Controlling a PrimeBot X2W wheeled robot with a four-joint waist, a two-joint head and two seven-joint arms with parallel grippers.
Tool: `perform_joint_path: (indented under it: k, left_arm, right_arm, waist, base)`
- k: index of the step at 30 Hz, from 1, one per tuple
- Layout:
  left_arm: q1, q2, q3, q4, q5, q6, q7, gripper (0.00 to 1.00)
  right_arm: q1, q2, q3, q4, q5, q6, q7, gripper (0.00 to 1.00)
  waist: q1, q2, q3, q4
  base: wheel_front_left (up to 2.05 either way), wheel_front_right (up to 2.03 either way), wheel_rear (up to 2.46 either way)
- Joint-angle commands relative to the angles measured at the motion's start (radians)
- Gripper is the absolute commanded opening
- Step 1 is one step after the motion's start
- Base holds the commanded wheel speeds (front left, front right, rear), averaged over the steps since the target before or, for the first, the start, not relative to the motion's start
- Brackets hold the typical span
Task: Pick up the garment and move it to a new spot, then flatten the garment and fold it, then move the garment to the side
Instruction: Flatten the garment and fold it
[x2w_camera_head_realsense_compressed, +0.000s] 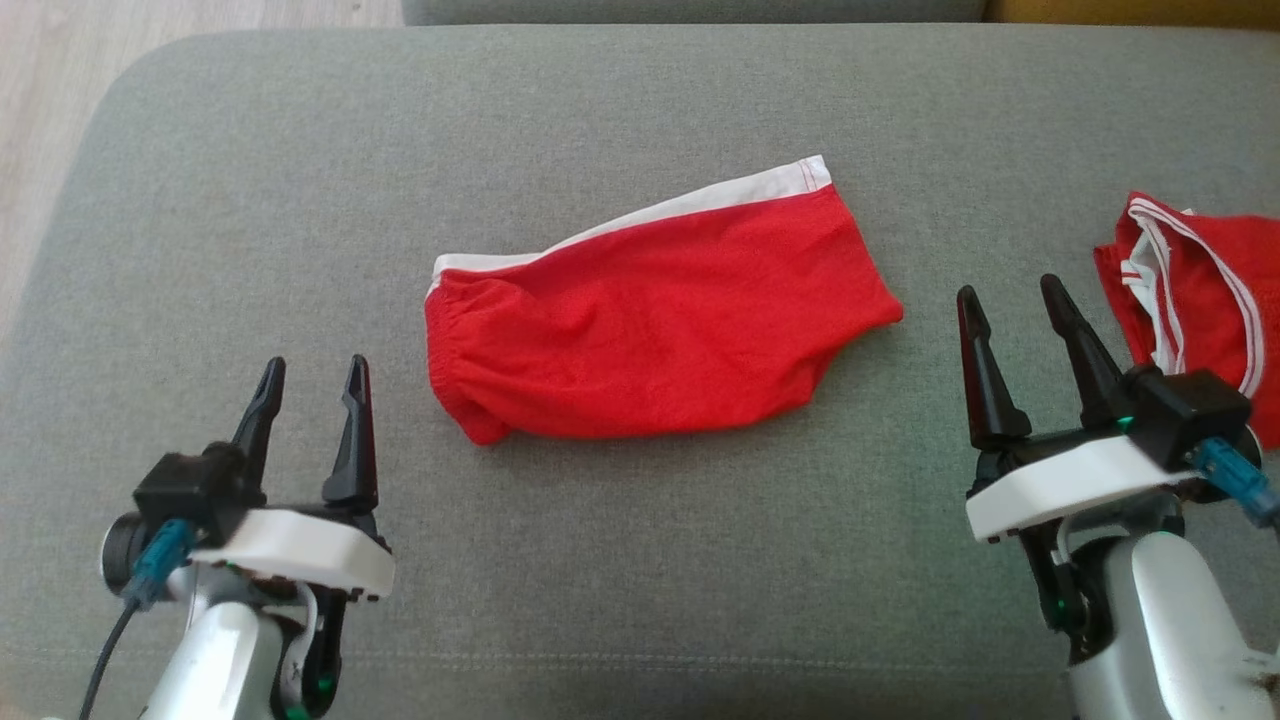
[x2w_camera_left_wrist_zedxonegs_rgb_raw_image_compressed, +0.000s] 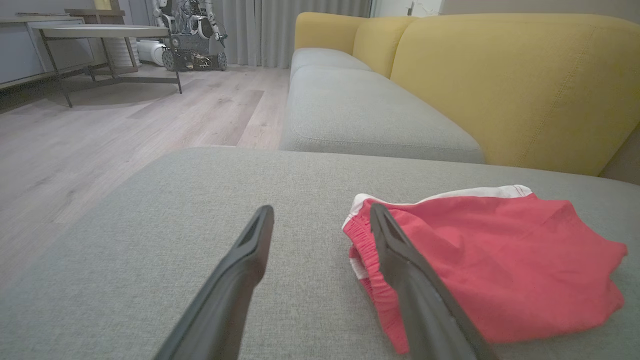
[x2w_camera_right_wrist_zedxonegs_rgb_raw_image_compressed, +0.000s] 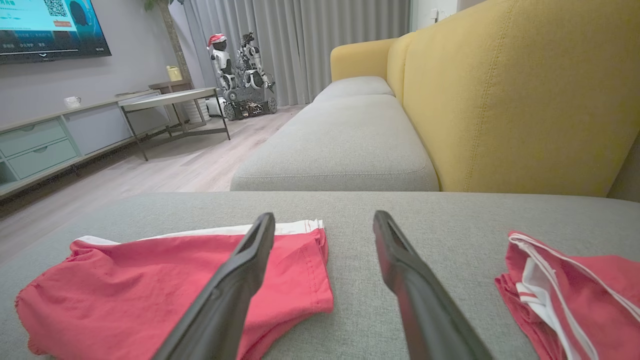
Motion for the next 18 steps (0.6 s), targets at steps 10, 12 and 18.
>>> perform_joint_path:
  k: [10, 12, 18]
  left_arm:
    - [-0.038, 0.031, 0.024, -0.037, 0.003, 0.010, 0.001, 1.00]
    - [-0.042, 0.031, 0.021, -0.038, 0.003, 0.010, 0.001, 1.00]
    - [-0.080, 0.028, 0.007, -0.049, 0.006, 0.003, 0.003, 1.00]
  right_arm:
    - [-0.005, 0.008, 0.014, -0.050, -0.014, -0.005, 0.009, 1.00]
    - [-0.009, 0.008, 0.011, -0.048, -0.015, -0.005, 0.010, 1.00]
    - [-0.088, -0.006, -0.002, 0.020, -0.013, -0.005, 0.024, 1.00]
  waist:
    - [0.0001, 0.0000, 0.001, 0.005]
    - [0.0001, 0.0000, 0.005, 0.008]
    - [0.0001, 0.0000, 0.054, 0.033]
  base:
    - [0.00, 0.00, 0.00]
    - [0.00, 0.00, 0.00]
    - [0.00, 0.00, 0.00]
